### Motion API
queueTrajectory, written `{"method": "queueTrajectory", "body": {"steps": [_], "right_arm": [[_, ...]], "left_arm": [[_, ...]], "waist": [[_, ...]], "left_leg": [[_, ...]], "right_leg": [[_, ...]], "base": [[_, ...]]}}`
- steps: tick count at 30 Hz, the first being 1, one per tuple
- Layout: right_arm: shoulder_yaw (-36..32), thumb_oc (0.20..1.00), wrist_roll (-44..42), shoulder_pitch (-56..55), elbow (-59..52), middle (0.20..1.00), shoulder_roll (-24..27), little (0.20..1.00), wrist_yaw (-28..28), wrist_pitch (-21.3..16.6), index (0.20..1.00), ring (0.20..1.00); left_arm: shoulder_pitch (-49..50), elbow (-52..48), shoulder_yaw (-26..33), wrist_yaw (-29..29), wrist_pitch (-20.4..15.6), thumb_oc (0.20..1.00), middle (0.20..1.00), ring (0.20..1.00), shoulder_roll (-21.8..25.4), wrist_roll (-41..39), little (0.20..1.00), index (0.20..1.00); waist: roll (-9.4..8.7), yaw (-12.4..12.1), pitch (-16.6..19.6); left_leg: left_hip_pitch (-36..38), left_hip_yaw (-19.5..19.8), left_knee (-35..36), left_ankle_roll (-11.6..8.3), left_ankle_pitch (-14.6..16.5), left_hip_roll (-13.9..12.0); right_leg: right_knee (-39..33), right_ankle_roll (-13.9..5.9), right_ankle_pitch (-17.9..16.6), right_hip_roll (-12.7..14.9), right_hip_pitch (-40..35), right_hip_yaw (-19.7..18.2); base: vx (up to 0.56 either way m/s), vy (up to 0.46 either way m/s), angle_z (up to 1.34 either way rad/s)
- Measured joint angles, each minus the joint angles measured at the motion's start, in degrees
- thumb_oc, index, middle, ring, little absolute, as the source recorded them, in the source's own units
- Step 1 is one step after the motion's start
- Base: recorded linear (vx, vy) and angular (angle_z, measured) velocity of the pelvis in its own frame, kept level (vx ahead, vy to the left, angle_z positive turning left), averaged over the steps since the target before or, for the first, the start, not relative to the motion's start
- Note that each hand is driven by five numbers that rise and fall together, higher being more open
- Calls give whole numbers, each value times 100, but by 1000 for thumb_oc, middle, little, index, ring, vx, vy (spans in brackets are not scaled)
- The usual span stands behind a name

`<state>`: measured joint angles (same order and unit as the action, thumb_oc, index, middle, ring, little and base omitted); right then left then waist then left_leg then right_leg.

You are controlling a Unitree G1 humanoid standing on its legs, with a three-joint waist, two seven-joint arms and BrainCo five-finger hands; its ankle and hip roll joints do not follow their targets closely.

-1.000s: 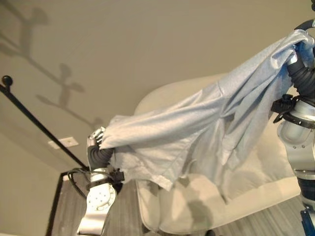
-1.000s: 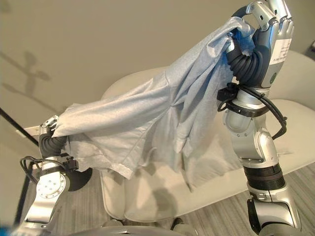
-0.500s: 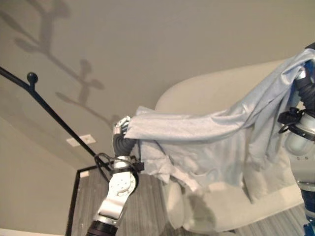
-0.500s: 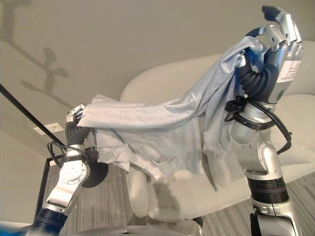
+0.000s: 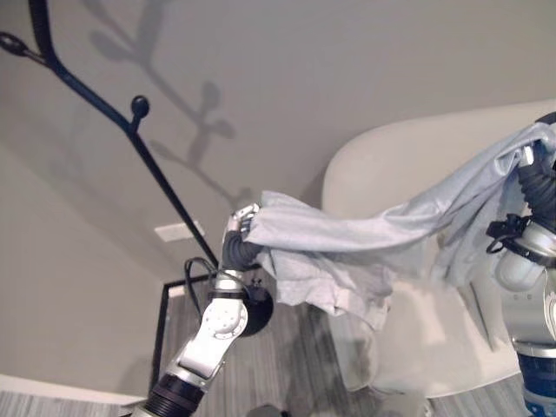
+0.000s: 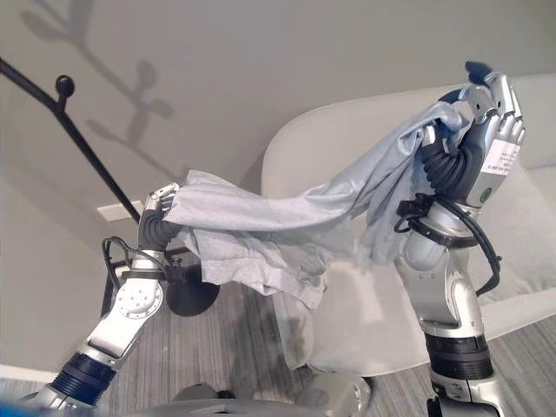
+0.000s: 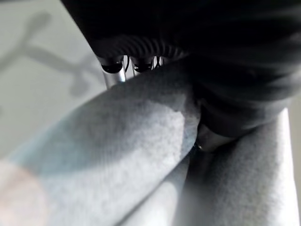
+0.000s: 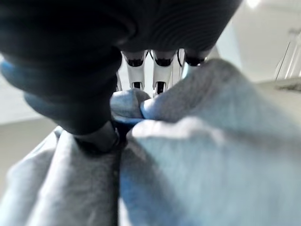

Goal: Hang the clothes on the sofa on the clothes rack.

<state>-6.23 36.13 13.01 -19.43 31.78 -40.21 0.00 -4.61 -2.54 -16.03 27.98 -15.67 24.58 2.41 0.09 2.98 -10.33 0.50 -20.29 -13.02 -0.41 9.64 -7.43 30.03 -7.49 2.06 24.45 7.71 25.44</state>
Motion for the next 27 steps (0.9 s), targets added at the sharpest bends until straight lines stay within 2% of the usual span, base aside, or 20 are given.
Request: {"method": "queueTrajectory", "body": {"steps": [1,2,4,5,6,7,9,10,11,12,14,17,18,19,20,21,22,23,25,27], "right_arm": [[-3,200,-3,34,12,200,107,200,3,-63,200,200],[5,200,-2,47,24,200,133,200,3,-111,200,200],[3,200,-6,35,30,200,169,200,-24,-193,200,200],[4,200,-6,23,33,200,160,200,-32,-202,200,200],[-10,200,-15,-125,44,200,216,200,-104,-197,200,200],[-11,200,-15,-202,81,200,222,200,-126,-196,200,200],[3,200,-29,-228,271,200,220,200,-100,-185,200,200],[-2,200,-40,-225,271,200,221,200,-100,-186,200,200],[4,200,-123,-227,303,200,209,200,-106,-192,200,200],[50,200,-132,-200,330,200,211,200,-98,-196,200,200],[80,200,-132,-186,358,200,212,200,-97,-208,200,200],[250,200,-137,-186,417,200,219,200,-90,-213,200,200],[261,200,-137,-194,431,200,214,200,-79,-238,200,200],[252,200,-143,-197,440,200,218,200,-75,-283,200,200],[263,200,-144,-201,444,200,221,200,-71,-291,200,200],[252,200,-149,-224,455,200,204,200,-70,-322,200,200],[292,200,-259,-271,474,200,192,200,-79,-328,200,200],[313,200,-267,-287,505,200,199,200,-71,-334,200,200],[331,200,-312,-350,647,200,170,200,-82,-339,200,200],[276,200,-357,-410,681,200,154,200,-84,-338,200,200]], "left_arm": [[35,-38,75,14,10,200,200,200,12,77,200,200],[70,-94,148,53,15,200,200,200,38,120,200,200],[57,-111,254,110,24,200,200,200,8,171,200,200],[70,-119,292,124,29,200,200,200,-17,229,200,200],[68,-121,317,140,45,200,200,200,-174,347,200,200],[89,-129,319,145,62,200,200,200,-295,351,200,200],[189,-191,350,161,72,200,200,200,-409,348,200,200],[213,-195,350,159,79,200,200,200,-399,349,200,200],[266,-226,353,129,84,200,200,200,-402,348,200,200],[375,-264,364,96,80,200,200,200,-389,348,200,200],[535,-309,393,66,79,200,200,200,-385,339,200,200],[563,-332,436,60,78,200,200,200,-384,329,200,200],[565,-340,431,53,75,200,200,200,-388,329,200,200],[568,-341,391,30,74,200,200,200,-374,331,200,200],[579,-341,388,29,75,200,200,200,-387,331,200,200],[576,-326,362,35,75,200,200,200,-391,328,200,200],[561,-311,307,33,74,200,200,200,-392,328,200,200],[563,-292,296,36,75,200,200,200,-399,327,200,200],[536,-185,285,46,77,200,200,200,-412,296,200,200],[484,-76,255,58,83,200,200,200,-431,290,200,200]], "waist": [[-15,11,7],[-13,-3,-34],[-107,116,-58],[-161,147,-40],[-276,174,-6],[-278,174,2],[-281,149,39],[-263,156,47],[-260,137,53],[-286,94,70],[-261,62,84],[-280,-5,207],[-267,-4,232],[-243,-13,355],[-255,-13,381],[-308,-15,371],[-236,-51,460],[-232,-84,456],[-214,-153,462],[-108,-148,446]], "left_leg": [[95,-16,271,35,-116,59],[177,-39,408,60,-178,8],[335,-31,577,57,-246,-16],[372,-20,600,34,-259,9],[478,61,676,-86,-403,88],[562,79,716,-59,-427,52],[528,116,719,-149,-545,-96],[504,169,725,-141,-573,-123],[430,161,595,-330,-723,-183],[376,73,438,-391,-767,-220],[342,47,229,-411,-816,-273],[58,-24,-269,-441,-762,-516],[45,-125,-240,-443,-768,-572],[-37,-140,141,-427,-781,-668],[14,-133,279,-416,-804,-623],[-78,-25,379,-434,-801,-664],[-168,187,847,-469,-853,-783],[-172,230,989,-414,-913,-850],[-352,404,1175,-508,-1036,-1090],[-505,365,1140,-483,-1019,-1153]], "right_leg": [[-10,-104,264,-370,12,8],[16,-127,488,-579,61,-56],[-172,0,704,-1211,119,-266],[-371,17,717,-1318,64,-350],[-760,596,916,-1524,-261,-444],[-843,648,906,-1536,-306,-417],[-984,777,911,-1732,-307,-394],[-985,785,907,-1753,-289,-371],[-1052,863,894,-1801,-309,-360],[-1171,910,861,-1817,-340,-380],[-1304,945,837,-1858,-478,-383],[-1453,1002,799,-1834,-563,-324],[-1508,997,795,-1855,-620,-279],[-1504,971,753,-1788,-571,-203],[-1515,940,781,-1768,-554,-170],[-1513,905,766,-1754,-537,-215],[-1535,771,756,-1752,-483,-203],[-1510,782,753,-1736,-467,-248],[-1485,618,752,-1667,-479,-317],[-1424,532,756,-1604,-495,-354]], "base": [[38,225,-32],[63,81,-13],[96,44,-4],[129,-73,13],[25,-142,12],[130,-102,4],[90,-71,-16],[23,-65,-9],[-8,-17,-12],[33,-15,-15],[34,54,-9],[112,157,9],[66,274,33],[101,320,30],[158,348,28],[135,296,18],[148,326,8],[170,337,0],[184,285,-13],[292,419,-10]]}}
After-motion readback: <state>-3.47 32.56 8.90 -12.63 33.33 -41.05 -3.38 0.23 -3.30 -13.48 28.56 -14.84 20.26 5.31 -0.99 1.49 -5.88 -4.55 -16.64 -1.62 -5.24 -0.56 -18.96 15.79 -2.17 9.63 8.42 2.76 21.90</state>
